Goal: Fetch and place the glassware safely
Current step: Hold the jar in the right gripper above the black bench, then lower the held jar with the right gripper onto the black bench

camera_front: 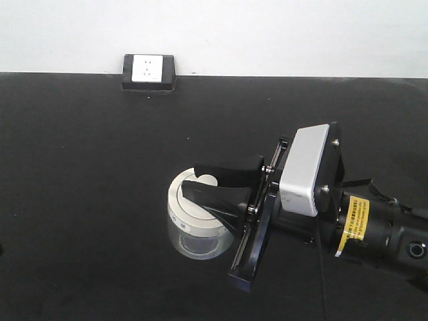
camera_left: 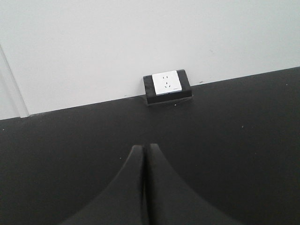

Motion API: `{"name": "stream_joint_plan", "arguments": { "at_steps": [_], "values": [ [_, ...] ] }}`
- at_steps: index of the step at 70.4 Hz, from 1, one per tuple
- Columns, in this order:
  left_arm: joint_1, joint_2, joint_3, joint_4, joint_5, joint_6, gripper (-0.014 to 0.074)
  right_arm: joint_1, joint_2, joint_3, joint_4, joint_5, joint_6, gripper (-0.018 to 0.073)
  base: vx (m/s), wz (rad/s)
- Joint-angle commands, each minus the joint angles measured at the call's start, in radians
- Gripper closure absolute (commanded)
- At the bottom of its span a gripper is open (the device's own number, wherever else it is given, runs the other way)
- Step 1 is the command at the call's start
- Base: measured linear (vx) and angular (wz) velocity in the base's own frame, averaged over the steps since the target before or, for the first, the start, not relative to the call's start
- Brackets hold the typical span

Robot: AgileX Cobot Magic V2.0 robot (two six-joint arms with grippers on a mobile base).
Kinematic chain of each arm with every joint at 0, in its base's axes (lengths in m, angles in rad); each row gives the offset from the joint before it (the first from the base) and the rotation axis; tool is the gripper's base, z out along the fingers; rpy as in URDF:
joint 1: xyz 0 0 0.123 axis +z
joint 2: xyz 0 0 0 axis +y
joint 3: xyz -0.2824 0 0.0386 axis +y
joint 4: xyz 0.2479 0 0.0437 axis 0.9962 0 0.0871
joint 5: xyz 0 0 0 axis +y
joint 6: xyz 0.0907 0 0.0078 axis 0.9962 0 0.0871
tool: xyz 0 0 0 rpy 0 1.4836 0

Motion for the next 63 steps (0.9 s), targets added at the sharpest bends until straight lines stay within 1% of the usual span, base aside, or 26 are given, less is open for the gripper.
{"name": "stream_joint_plan", "arguments": {
  "at_steps": [1, 30, 35, 48, 55, 63],
  "values": [
    [-0.002, -0.002, -0.026, -0.005, -0.072, -0.007, 0.0603, -0.001, -0.029, -0.028, 0.049, -0.074, -0.005, 0.056, 0.0, 0.0],
    [-0.002, -0.002, -0.026, -0.005, -0.072, -0.007, 0.0603, -0.001, -0.029, -0.028, 0.052, -0.076, -0.004, 0.056, 0.0, 0.0],
    [-0.002, -0.002, -0.026, -0.005, -0.072, -0.007, 0.0603, -0.001, -0.029, -0.028, 0.054, -0.061, 0.011, 0.056, 0.0, 0.0],
    [-0.002, -0.002, -0.026, -0.005, -0.072, -0.007, 0.0603, -0.002, -0.029, -0.028, 0.109, 0.01, 0.011, 0.056, 0.0, 0.0],
    [-0.002, -0.002, -0.026, -0.005, -0.072, -0.007, 0.0603, -0.004, -0.015, -0.03, 0.14, 0.027, -0.02, 0.056, 0.0, 0.0],
    [-0.002, -0.002, -0.026, -0.005, -0.072, -0.007, 0.0603, -0.022, 0.027, -0.045, 0.142, 0.024, -0.038, 0.056, 0.0, 0.0]
  ]
}}
